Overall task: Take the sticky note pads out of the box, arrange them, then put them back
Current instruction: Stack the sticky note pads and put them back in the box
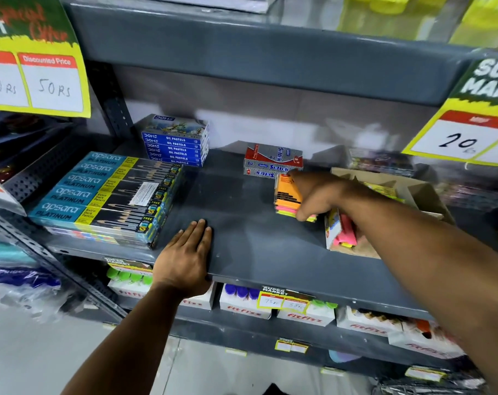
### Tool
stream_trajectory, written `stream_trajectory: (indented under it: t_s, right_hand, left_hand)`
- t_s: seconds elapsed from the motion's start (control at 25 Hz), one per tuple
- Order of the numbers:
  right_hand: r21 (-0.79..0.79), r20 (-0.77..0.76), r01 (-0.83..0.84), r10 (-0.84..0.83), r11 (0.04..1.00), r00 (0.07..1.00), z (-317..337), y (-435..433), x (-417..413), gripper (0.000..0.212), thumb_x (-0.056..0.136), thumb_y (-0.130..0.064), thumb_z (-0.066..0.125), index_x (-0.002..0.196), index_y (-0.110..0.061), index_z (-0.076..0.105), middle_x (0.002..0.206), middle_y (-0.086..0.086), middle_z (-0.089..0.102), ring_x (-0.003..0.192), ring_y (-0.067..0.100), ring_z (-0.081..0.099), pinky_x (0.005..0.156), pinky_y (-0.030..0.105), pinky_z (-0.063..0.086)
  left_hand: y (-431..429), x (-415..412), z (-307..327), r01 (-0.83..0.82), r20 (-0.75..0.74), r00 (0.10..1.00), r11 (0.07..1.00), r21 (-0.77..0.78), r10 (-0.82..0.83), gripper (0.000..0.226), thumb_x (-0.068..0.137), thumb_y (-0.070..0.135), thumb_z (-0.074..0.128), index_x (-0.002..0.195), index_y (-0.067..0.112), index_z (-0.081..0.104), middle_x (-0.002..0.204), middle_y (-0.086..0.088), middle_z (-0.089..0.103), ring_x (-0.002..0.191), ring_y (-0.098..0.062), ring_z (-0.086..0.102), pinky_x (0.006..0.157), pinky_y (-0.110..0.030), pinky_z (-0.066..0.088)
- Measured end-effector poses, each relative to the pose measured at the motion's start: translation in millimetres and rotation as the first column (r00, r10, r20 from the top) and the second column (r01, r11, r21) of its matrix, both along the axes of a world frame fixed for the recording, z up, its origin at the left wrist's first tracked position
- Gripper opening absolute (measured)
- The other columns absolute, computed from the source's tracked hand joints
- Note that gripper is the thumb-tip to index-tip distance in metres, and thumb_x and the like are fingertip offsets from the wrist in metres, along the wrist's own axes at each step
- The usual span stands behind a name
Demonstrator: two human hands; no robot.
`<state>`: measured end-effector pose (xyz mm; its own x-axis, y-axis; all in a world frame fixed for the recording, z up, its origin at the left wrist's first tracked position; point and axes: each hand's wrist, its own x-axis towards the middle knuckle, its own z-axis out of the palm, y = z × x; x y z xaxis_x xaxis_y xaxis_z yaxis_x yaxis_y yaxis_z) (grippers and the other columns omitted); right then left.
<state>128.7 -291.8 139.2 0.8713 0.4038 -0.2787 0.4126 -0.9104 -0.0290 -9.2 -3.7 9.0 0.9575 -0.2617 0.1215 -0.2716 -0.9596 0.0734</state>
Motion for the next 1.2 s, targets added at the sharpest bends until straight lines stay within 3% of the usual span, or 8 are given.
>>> stream_trajectory:
  t_s: [0.16,0.44,0.6,0.76,0.88,1.04,1.12,1.2]
  right_hand:
    - [0.012,0.131,-0.024,0.022,1.0,0.991,32,-29,-11,0.07,0.046,-0.043,0.079,0.101,-0.017,0.044,0.08,0.002,0.057,0.068,0.019,0.056,0.057,0.034,0.051]
    - [-0.053,0.145,0.124,-0.115,0.991,0.983,54,-97,-39,0.083,0.045,-0.047,0.079,0.114,-0.021,0.041,0.092,0.0,0.057,0.075,0.019,0.055,0.061,0.031,0.046]
    - [-0.022,0.139,0.155,-0.151,0.988,0.979,55,-132,-56,0.076,0.049,-0.044,0.082,0.109,-0.019,0.043,0.079,-0.007,0.051,0.066,0.009,0.049,0.049,0.027,0.033]
    - [-0.111,0.131,0.26,-0.246,0.959,0.96,48,-157,-72,0.082,0.045,-0.047,0.079,0.111,-0.021,0.038,0.08,-0.009,0.048,0.066,0.008,0.048,0.048,0.027,0.035]
    - [-0.13,0.106,0.303,-0.291,0.944,0.951,37,-171,-77,0.096,0.043,-0.047,0.078,0.126,-0.021,0.036,0.092,-0.004,0.054,0.074,0.016,0.053,0.051,0.027,0.038]
    - [-0.165,0.076,0.309,-0.301,0.936,0.951,15,-182,-80,0.119,0.053,-0.048,0.078,0.149,-0.019,0.015,0.139,0.009,0.046,0.116,0.028,0.047,0.071,0.025,0.038]
    - [-0.154,0.071,0.301,-0.293,0.941,0.953,9,-182,-82,0.115,0.054,-0.046,0.08,0.148,-0.019,0.018,0.14,0.013,0.044,0.121,0.031,0.044,0.08,0.03,0.044]
    - [-0.143,0.069,0.277,-0.27,0.95,0.96,6,-180,-82,0.107,0.055,-0.044,0.081,0.143,-0.019,0.025,0.13,0.011,0.051,0.109,0.028,0.051,0.075,0.031,0.047]
  left_hand:
    - [1,1,-2,-0.011,-0.011,1.0,1.0,0.026,0.011,0.099,0.051,0.04,0.062,0.138,0.0,0.039,0.147,-0.023,0.037,0.135,-0.037,0.037,0.109,-0.05,0.034]
    - [0,4,-4,-0.022,-0.043,0.999,0.997,0.08,0.025,0.108,0.053,0.045,0.071,0.144,0.003,0.03,0.153,-0.019,0.028,0.14,-0.032,0.028,0.114,-0.046,0.027]
    - [-1,3,-3,-0.045,-0.044,0.998,0.994,0.104,0.05,0.115,0.055,0.049,0.076,0.146,0.005,0.023,0.156,-0.015,0.021,0.143,-0.028,0.021,0.116,-0.041,0.021]
    - [-5,2,0,-0.037,-0.059,0.997,0.988,0.152,0.047,0.116,0.056,0.049,0.079,0.145,0.001,0.024,0.155,-0.018,0.021,0.142,-0.03,0.022,0.115,-0.042,0.022]
    - [-4,2,0,-0.03,-0.06,0.997,0.989,0.147,0.039,0.112,0.061,0.048,0.076,0.146,0.001,0.02,0.157,-0.018,0.015,0.144,-0.03,0.016,0.116,-0.041,0.018]
    - [3,3,3,0.022,-0.096,0.995,0.99,0.138,-0.009,0.126,0.059,0.082,0.052,0.148,0.005,0.008,0.158,-0.013,0.001,0.145,-0.026,0.003,0.117,-0.039,0.006]
    - [4,3,7,0.038,-0.128,0.991,0.995,0.094,-0.026,0.137,0.051,0.094,0.041,0.148,0.004,0.008,0.157,-0.011,-0.001,0.144,-0.022,-0.002,0.117,-0.037,0.001]
    - [-2,4,11,0.03,-0.159,0.987,0.999,0.035,-0.024,0.14,0.048,0.1,0.031,0.149,0.006,0.003,0.158,-0.008,-0.006,0.141,-0.014,-0.012,0.115,-0.033,-0.004]
